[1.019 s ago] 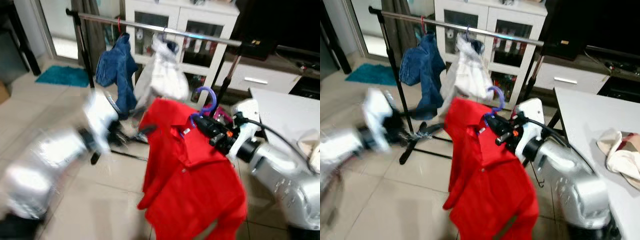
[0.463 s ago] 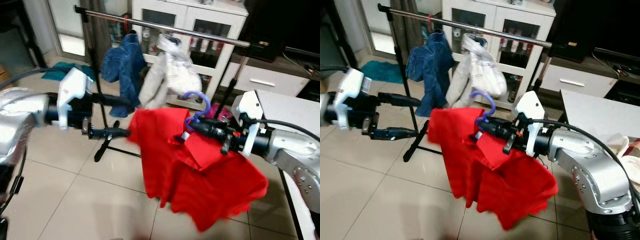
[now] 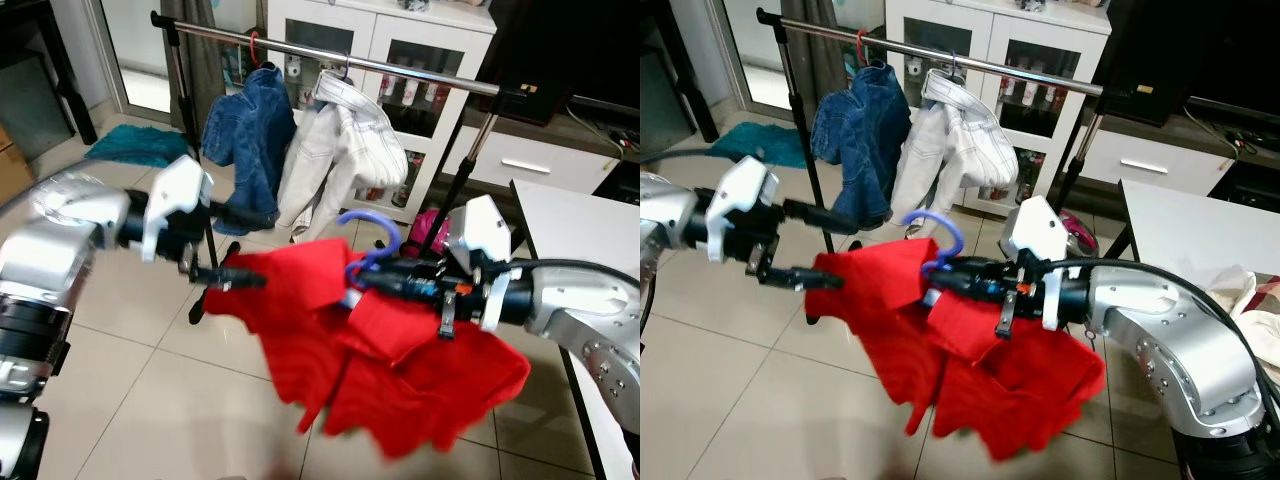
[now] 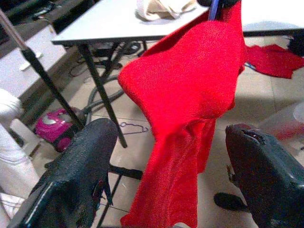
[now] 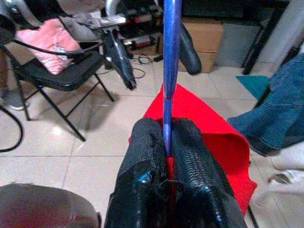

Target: Hang hanger

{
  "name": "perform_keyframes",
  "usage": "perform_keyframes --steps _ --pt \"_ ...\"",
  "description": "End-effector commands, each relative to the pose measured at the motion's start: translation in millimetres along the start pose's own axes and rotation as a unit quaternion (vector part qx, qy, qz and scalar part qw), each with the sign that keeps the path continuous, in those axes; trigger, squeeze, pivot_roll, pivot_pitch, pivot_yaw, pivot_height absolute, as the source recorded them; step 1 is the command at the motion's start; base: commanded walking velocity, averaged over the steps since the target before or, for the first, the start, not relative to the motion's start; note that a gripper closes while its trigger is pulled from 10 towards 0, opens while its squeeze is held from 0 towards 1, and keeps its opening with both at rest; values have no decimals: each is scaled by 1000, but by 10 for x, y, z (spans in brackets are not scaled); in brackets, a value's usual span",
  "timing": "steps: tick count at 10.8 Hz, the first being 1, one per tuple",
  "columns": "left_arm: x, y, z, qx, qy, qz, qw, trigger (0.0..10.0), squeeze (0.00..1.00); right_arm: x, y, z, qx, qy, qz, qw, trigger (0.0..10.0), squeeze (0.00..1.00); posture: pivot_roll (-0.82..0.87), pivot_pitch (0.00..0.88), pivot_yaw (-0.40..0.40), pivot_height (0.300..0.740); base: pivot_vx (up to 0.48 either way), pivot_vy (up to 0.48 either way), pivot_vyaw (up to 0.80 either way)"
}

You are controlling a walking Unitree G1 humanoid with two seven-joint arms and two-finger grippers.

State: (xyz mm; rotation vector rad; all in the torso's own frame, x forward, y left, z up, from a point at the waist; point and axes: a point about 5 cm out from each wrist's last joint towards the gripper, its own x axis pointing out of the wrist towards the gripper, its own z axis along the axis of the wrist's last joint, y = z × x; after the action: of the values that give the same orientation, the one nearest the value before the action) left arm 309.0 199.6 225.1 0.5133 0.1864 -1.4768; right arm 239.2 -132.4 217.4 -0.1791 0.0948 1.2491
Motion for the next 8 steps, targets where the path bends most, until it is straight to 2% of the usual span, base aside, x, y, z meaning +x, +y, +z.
perform_keyframes --steps 1,2,5,8 --pt "33 15 46 19 11 -17 1000 8549 0 -1 15 133 -29 -13 13 999 0 0 65 0 -91 740 0 0 0" --pt "58 1 29 15 12 -35 999 0 0 13 19 156 -32 -16 18 999 0 0 64 0 -91 740 0 0 0" --pt "176 -44 14 22 18 -72 997 0 0 75 45 166 -36 -13 40 998 0 0 62 0 -91 740 0 0 0" --pt "180 -28 8 24 20 -76 997 0 0 118 37 169 -44 -7 56 997 0 0 62 0 -89 740 0 0 0"
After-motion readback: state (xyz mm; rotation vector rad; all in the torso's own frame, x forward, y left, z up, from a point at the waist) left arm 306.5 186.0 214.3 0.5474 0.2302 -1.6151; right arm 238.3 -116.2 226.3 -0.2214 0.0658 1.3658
